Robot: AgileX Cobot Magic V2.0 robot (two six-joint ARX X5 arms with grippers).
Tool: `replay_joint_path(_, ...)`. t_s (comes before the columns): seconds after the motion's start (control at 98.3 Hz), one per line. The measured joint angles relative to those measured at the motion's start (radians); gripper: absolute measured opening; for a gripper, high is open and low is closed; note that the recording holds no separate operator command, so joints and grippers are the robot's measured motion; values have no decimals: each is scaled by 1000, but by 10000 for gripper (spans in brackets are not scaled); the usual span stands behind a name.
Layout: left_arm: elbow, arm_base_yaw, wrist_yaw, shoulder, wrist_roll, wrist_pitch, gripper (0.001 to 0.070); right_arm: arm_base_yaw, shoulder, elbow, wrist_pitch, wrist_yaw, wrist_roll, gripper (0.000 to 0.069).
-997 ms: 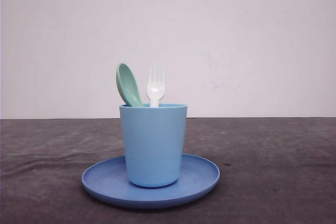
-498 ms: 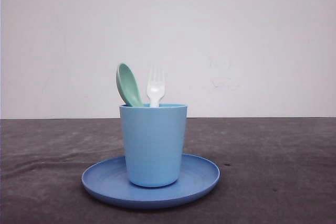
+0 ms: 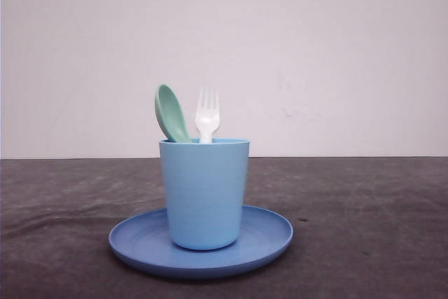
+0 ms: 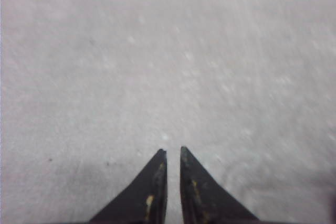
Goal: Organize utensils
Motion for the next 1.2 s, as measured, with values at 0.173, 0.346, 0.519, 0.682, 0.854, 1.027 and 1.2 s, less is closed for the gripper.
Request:
replay_joint_path(0.173,-263,2,0,-221,-2,145,19,0,0,0,73,0,0,8)
replay_joint_path(0.346,-399,2,0,-381,-3,168,19,0,0,0,143,0,0,8)
replay_joint_path(0.519,-447,2,-2,-395,-4,246,19,0,0,0,205,0,0,8)
replay_joint_path(0.682,-467,2,5,-394,-13,293,18,0,0,0,258,0,0,8)
replay_joint_path(0.854,-467,2,5,-394,-26,293,18,0,0,0,307,0,0,8)
replay_joint_path(1.027,-467,2,5,-394,-27,293,18,0,0,0,343,0,0,8)
replay_joint_path(1.2,-467,2,5,-394,-27,293,18,0,0,0,351,0,0,8)
